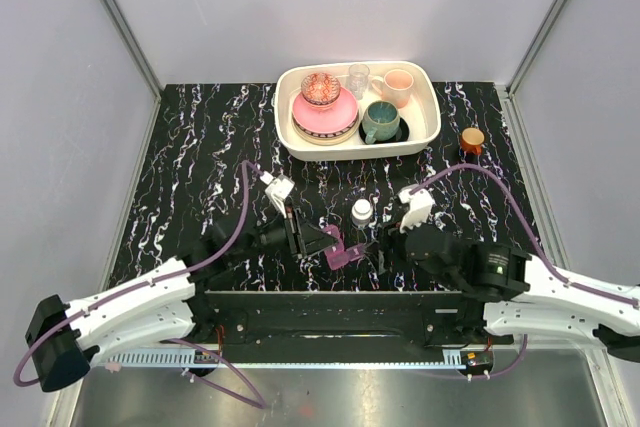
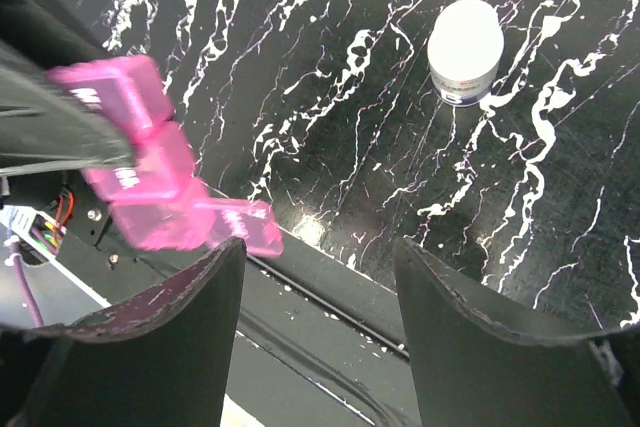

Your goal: Sort the pills into containers

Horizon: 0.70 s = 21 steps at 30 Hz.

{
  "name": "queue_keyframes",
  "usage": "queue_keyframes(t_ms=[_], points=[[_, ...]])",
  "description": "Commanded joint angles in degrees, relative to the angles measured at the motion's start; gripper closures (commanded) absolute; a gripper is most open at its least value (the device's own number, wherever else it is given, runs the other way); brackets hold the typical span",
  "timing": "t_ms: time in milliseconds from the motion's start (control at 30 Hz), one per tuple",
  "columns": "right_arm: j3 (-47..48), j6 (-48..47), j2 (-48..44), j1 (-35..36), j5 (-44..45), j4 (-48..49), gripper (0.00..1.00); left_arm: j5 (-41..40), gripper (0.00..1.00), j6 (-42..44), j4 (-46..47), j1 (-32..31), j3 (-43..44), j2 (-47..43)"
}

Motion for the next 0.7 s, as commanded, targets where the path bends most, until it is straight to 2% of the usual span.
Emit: queue_keyframes(t_ms=[0,100,167,233,367,533,600,667], points=[[2.03,1.11,-6.1,0.18,5.7,-1.11,0.32,-3.65,1.0,7.29,3.98,0.1,-1.83,4.58],[0.27,3.91,-7.96,0.18,8.61,-2.69,0.31,-3.82,1.0,9.4,9.42,1.24,-3.84,10.57],[-1.4,6.46,-9.45,0.18,9.84,-3.58,0.27,-2.26,1.0,8.27,17.14,3.78,-7.01,16.08],[-4.89,9.18,-10.68,0.18,10.8,-3.4,0.17,1.08,1.0,6.43,28.18,7.2,-10.51,20.49],[-10.97,14.54,-15.6,0.18,11.68,-2.26,0.01,6.45,1.0,3.87,40.8,9.85,-12.03,32.69],[-14.49,16.93,-19.92,0.26,12.48,-2.17,0.0,8.39,1.0,1.94,50.64,10.29,-11.24,39.93],[-14.94,17.11,-20.53,0.26,13.0,-2.08,0.0,8.39,1.0,1.5,52.15,10.47,-11.06,41.78],[-15.02,17.19,-19.84,0.18,13.36,-2.08,0.0,7.96,0.95,1.67,52.16,10.56,-10.8,42.92]])
